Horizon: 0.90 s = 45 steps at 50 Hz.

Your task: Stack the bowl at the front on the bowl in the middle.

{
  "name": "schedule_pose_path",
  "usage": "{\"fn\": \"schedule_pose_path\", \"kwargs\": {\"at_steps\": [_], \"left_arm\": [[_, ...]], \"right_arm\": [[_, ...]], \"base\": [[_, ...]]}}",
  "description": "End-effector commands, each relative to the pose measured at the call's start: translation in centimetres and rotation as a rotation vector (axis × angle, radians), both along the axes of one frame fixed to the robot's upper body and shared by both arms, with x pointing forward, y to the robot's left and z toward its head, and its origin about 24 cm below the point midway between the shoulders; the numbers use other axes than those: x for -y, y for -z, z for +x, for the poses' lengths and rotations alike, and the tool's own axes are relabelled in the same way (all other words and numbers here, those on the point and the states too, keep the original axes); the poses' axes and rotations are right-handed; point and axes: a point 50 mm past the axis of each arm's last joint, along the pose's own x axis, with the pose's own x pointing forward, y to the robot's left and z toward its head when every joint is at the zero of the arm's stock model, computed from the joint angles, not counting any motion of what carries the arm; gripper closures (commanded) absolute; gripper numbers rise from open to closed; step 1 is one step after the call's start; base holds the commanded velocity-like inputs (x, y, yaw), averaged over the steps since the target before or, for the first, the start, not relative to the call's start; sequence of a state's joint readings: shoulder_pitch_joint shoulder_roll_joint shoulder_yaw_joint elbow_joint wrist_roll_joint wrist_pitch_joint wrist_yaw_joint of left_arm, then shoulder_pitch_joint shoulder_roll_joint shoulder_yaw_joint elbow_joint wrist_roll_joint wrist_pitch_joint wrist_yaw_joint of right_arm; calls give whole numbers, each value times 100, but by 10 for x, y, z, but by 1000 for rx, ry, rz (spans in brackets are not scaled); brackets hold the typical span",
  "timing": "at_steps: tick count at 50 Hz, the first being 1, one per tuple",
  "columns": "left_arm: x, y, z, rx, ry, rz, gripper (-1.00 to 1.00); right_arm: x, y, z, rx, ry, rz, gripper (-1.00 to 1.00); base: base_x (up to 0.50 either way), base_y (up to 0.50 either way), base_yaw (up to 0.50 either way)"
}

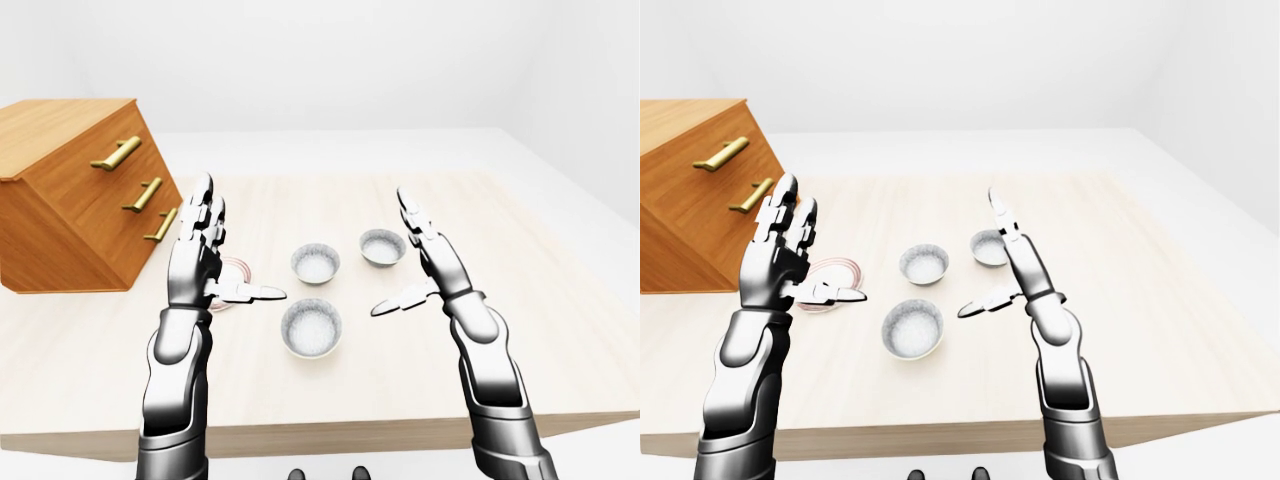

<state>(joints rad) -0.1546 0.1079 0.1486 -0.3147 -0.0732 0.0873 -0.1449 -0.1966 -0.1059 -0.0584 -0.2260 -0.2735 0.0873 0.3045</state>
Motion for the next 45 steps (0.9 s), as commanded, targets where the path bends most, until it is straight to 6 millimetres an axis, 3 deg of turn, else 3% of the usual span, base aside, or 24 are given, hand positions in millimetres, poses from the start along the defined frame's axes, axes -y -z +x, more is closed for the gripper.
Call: {"fn": "schedule_pose_path", "kwargs": {"at_steps": [1,12,28,45], "left_arm": [[1,0,-2,2,2,4,-100],[1,0,-3,2,-4,-1,-100],[-3,8,-5,-28,-9,-8,-100],[-8,11,-13,-35,-11,-16,-100]], "right_arm": [[-2,6,-2,-22,-1,-18,-100],[-1,20,1,-71,38,-53,-100],[-5,18,6,-66,39,-93,-100],[-5,57,72,-50,211,-643,-100]], "base": [[15,0,0],[6,0,0],[9,0,0],[0,0,0]]}}
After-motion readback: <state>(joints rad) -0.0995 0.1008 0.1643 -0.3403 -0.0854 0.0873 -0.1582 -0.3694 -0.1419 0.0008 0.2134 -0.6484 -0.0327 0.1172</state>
